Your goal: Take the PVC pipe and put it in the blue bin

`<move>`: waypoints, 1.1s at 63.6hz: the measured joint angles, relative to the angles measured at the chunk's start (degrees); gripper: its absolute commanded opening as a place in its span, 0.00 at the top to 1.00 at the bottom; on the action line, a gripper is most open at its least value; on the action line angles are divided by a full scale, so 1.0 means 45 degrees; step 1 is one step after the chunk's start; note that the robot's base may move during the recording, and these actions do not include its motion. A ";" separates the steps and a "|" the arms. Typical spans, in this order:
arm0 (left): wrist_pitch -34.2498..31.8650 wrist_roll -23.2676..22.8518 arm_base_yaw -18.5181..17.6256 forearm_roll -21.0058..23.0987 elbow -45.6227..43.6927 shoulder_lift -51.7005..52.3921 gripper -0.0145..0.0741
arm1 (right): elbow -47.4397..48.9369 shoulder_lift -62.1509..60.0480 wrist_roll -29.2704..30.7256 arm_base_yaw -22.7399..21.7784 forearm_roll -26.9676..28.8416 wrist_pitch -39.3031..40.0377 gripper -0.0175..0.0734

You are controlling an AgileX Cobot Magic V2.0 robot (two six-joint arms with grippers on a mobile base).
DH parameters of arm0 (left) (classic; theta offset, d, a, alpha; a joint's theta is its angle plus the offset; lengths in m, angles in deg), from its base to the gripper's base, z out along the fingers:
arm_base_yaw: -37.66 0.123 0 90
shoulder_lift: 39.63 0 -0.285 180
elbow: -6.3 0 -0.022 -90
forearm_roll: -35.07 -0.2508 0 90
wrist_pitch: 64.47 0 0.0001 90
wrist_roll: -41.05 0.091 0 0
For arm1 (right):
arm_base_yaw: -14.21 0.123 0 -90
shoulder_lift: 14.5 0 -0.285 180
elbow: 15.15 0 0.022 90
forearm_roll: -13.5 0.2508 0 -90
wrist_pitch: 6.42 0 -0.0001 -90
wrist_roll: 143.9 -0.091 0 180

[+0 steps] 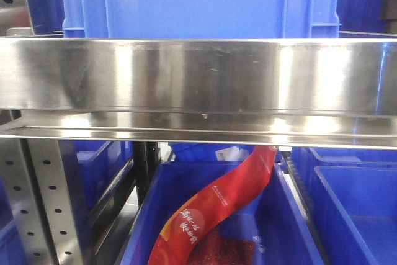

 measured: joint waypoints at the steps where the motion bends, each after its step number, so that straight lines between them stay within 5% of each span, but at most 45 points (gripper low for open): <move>1: 0.0000 0.0000 0.0125 -0.0035 0.0189 0.0198 0.96 | 0.0000 0.0000 0.0000 0.0000 0.0000 0.0000 0.99; 28: 0.0000 -0.0303 0.4066 -0.0594 0.5464 0.6071 0.96 | 0.0000 0.0000 0.0000 0.0000 0.0000 -0.0024 0.99; 70: 0.0220 -0.0629 0.3296 -0.0706 0.5635 0.6401 0.96 | -0.0009 0.0000 0.0000 0.0000 0.0000 -0.0052 0.99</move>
